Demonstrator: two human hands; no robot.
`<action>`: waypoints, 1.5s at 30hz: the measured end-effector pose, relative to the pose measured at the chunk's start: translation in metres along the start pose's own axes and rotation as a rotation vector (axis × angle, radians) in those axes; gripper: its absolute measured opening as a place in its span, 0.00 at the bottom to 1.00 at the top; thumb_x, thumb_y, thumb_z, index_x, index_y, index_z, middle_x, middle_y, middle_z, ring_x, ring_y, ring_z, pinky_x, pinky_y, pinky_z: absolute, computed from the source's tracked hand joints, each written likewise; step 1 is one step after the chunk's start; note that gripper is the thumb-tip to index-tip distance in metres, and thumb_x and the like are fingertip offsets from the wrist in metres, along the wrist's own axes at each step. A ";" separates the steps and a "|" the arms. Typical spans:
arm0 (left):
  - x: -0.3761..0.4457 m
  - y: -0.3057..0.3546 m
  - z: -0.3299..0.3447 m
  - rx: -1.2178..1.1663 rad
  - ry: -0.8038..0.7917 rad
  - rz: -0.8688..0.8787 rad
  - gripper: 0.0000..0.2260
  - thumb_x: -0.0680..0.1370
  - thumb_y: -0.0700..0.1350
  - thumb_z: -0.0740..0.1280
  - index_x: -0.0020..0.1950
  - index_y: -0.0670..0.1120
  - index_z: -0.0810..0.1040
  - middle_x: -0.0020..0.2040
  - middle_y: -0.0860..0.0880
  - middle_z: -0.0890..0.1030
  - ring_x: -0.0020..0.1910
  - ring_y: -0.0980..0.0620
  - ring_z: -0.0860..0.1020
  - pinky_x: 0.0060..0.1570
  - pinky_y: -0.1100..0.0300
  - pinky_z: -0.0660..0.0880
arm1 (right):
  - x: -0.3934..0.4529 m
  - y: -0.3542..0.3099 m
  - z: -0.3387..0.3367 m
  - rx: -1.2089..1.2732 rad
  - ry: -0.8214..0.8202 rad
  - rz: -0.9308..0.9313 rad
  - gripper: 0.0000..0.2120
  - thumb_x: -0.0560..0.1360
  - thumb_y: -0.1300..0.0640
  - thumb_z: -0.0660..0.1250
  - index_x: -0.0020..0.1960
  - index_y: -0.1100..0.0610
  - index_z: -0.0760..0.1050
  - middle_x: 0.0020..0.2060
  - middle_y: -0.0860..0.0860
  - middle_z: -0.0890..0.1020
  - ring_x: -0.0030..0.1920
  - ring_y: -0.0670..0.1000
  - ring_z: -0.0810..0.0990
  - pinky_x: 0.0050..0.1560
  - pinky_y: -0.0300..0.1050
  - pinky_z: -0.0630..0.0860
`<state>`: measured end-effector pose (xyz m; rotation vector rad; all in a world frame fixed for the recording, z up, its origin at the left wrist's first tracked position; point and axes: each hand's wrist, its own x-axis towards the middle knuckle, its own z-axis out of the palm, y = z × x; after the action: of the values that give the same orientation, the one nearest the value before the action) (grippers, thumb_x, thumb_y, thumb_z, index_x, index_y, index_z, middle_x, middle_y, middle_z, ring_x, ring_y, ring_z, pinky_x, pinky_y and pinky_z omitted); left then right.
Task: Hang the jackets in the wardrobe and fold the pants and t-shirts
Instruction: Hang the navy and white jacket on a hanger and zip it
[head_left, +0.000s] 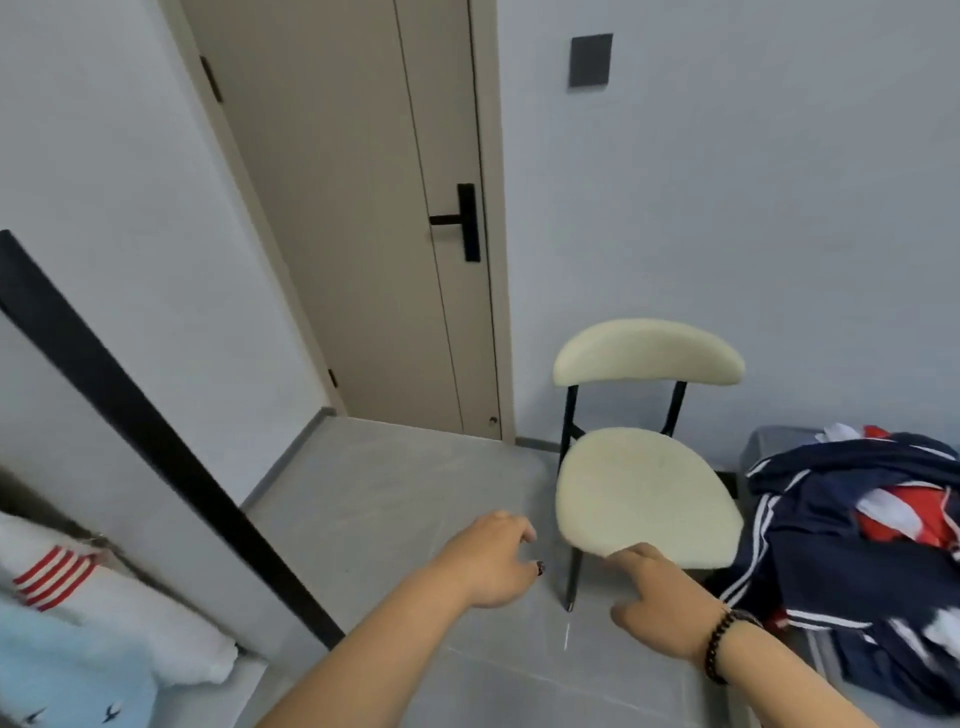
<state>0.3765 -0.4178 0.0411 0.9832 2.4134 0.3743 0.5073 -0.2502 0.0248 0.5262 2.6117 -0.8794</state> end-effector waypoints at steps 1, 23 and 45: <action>0.011 0.010 0.003 0.007 -0.018 0.031 0.19 0.79 0.51 0.63 0.70 0.50 0.69 0.70 0.51 0.69 0.68 0.51 0.68 0.66 0.58 0.66 | -0.003 0.011 -0.002 0.016 0.009 0.030 0.25 0.74 0.56 0.64 0.69 0.54 0.66 0.65 0.49 0.66 0.64 0.48 0.69 0.64 0.35 0.64; 0.269 0.084 0.012 0.055 -0.295 0.381 0.17 0.80 0.51 0.62 0.68 0.49 0.71 0.65 0.50 0.73 0.63 0.51 0.72 0.64 0.56 0.69 | 0.108 0.125 -0.082 0.213 0.178 0.457 0.23 0.76 0.58 0.63 0.70 0.55 0.67 0.66 0.49 0.67 0.64 0.47 0.70 0.62 0.32 0.63; 0.475 0.228 0.080 0.038 -0.451 0.295 0.16 0.81 0.49 0.61 0.68 0.48 0.71 0.65 0.52 0.74 0.63 0.53 0.73 0.64 0.56 0.70 | 0.195 0.362 -0.178 0.343 0.087 0.573 0.20 0.78 0.55 0.63 0.69 0.54 0.68 0.66 0.50 0.67 0.60 0.48 0.71 0.61 0.34 0.65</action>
<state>0.2597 0.0850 -0.0934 1.2893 1.8830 0.1808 0.4623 0.1756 -0.1063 1.3429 2.1812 -1.1084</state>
